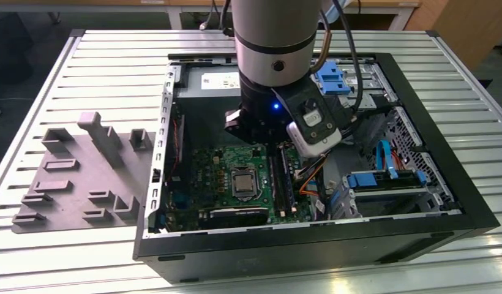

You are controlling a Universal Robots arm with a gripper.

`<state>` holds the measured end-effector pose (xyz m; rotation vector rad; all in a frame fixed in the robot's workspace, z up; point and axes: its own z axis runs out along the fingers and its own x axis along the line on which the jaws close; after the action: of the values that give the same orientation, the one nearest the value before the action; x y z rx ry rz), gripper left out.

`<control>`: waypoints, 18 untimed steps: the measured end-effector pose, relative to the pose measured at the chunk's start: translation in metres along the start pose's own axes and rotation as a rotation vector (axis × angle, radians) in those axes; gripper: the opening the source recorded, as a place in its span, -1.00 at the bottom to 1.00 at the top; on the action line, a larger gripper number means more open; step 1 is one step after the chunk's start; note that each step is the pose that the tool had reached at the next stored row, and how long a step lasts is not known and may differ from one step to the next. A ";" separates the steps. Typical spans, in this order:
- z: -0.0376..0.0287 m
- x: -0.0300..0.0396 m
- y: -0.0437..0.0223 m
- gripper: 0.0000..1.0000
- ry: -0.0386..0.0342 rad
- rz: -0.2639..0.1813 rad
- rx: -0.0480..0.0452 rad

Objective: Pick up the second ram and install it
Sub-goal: 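Insert the second ram into the second slot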

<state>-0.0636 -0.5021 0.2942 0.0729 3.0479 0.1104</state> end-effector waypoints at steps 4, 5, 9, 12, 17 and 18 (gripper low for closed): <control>0.0009 0.0000 -0.0001 -0.77 0.0000 0.000 0.0001; 0.0011 0.0000 -0.0001 -0.77 0.0000 0.000 0.0001; 0.0020 0.0001 -0.0001 -0.77 0.0000 0.000 0.0000; 0.0028 0.0000 -0.0002 -0.77 0.0000 0.000 0.0000; 0.0040 0.0000 -0.0003 -0.77 0.0000 0.000 0.0000; 0.0043 0.0000 -0.0003 -0.77 0.0000 0.000 0.0000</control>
<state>-0.0632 -0.5021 0.2899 0.0729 3.0479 0.1104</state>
